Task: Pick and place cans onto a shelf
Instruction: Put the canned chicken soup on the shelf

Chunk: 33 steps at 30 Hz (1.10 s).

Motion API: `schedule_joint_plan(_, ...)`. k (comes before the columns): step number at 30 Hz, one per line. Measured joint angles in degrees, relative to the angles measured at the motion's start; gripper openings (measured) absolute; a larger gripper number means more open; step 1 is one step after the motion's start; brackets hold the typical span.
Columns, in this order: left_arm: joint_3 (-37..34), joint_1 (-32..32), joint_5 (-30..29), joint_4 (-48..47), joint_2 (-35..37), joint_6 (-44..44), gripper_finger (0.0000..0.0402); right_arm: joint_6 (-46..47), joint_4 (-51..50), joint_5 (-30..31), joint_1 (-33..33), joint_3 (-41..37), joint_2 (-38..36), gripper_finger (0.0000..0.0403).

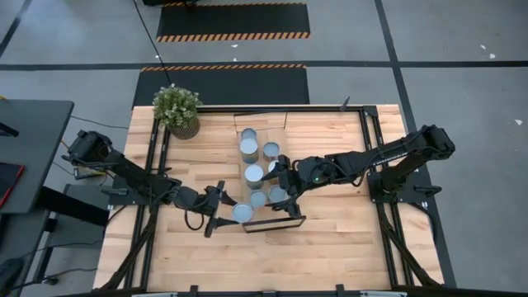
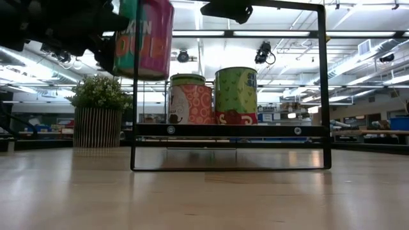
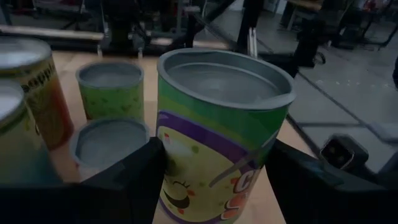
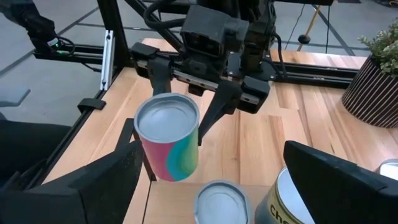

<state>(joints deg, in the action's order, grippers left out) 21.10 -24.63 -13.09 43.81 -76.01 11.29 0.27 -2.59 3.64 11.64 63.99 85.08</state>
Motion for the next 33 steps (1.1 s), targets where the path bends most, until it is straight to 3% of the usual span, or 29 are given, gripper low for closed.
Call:
schedule_joint_plan(11, 0.0, 0.69, -0.5, -3.11, -1.85, -0.52, 0.0259, -0.2, -0.04, -0.02, 0.0, 0.0, 0.02, 0.0397)
schedule_joint_plan(26, 0.03, 0.7, -1.62, 13.73, -15.65, -1.41, 0.0259, 0.0, 0.0, -0.02, 0.0, 0.0, 0.02, 0.0397)
schedule_joint_plan(33, 0.52, 0.73, -7.15, 15.58, -19.52, 0.28, 0.0273, 0.0, 0.0, -0.04, 0.0, 0.0, 0.04, 0.0397)
